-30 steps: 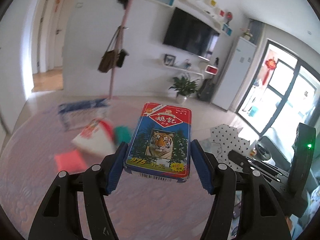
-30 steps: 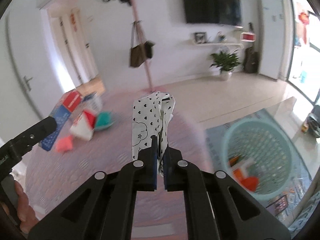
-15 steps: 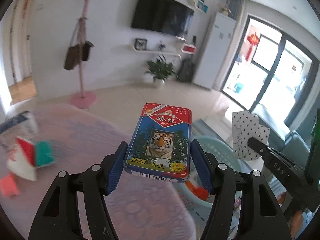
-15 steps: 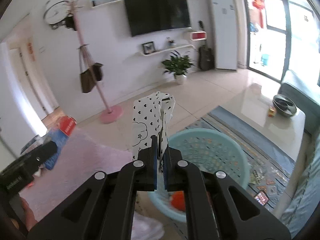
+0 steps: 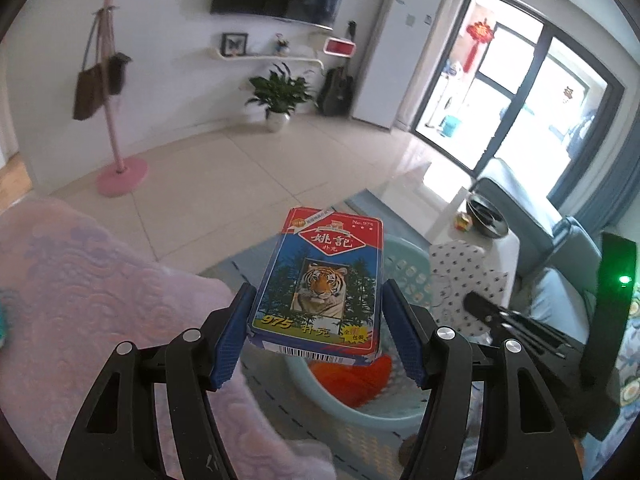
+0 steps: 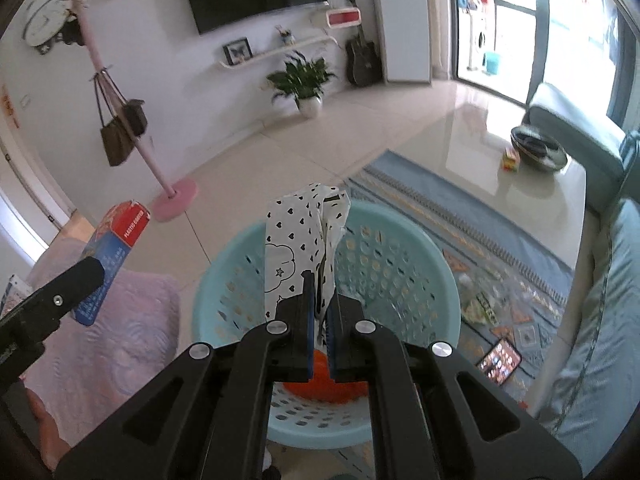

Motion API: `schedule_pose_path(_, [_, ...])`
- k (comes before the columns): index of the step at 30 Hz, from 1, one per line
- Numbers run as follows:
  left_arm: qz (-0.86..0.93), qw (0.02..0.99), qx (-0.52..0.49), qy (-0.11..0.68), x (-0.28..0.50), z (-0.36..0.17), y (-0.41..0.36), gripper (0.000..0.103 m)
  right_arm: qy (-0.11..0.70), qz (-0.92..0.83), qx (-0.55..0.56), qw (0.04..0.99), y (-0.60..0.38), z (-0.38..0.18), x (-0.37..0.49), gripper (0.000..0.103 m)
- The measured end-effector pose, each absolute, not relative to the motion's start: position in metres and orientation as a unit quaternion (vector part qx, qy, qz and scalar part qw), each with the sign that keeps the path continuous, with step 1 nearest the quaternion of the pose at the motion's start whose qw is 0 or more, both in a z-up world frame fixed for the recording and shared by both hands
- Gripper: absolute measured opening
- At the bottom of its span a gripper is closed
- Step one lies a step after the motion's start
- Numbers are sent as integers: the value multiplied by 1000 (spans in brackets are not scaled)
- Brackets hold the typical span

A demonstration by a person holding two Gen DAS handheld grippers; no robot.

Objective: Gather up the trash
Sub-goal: 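Carry the card box and dotted paper over the basket and release them, then return both tools to the pink bag and paper cone cup on the table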

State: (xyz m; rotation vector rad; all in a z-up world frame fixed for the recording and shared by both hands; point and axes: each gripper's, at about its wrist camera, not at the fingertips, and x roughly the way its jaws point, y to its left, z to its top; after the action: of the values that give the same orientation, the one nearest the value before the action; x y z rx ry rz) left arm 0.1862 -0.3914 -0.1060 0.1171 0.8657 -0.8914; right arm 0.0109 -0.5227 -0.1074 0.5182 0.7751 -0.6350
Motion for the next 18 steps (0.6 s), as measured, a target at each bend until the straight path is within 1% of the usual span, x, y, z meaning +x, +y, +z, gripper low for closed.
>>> schedule_pose_path(2, [-417, 809, 63, 409, 185, -112, -396, 64, 373, -302, 250, 841, -529, -114, 7, 4])
schedule_pose_path(4, [-408, 810, 68, 415, 187, -115, -400, 66, 376, -301, 263, 836, -533, -120, 4, 7])
schedule_pose_path(8, [-412, 802, 61, 428, 188, -121, -401, 67, 380, -305, 274, 829, -537, -125, 0, 14])
schedule_pose_path(10, [-414, 802, 59, 427, 186, -121, -399, 69, 380, -307, 274, 828, -537, -125, -2, 21])
schedule_pose_path(11, [-415, 802, 57, 427, 187, -121, -397, 70, 379, -308, 273, 829, -537, -124, -3, 32])
schedule_pose_path(12, [-415, 802, 56, 426, 183, -120, -394, 70, 377, -310, 271, 830, -536, -123, -4, 47])
schedule_pose_path(13, [-416, 802, 54, 426, 181, -119, -391, 70, 374, -314, 268, 831, -535, -121, -5, 52])
schedule_pose_path(14, [-416, 802, 52, 426, 179, -118, -390, 70, 370, -318, 263, 833, -533, -118, -6, 55])
schedule_pose_path(18, [-417, 806, 41, 419, 176, -111, -373, 73, 363, -308, 253, 842, -522, -106, -7, 55])
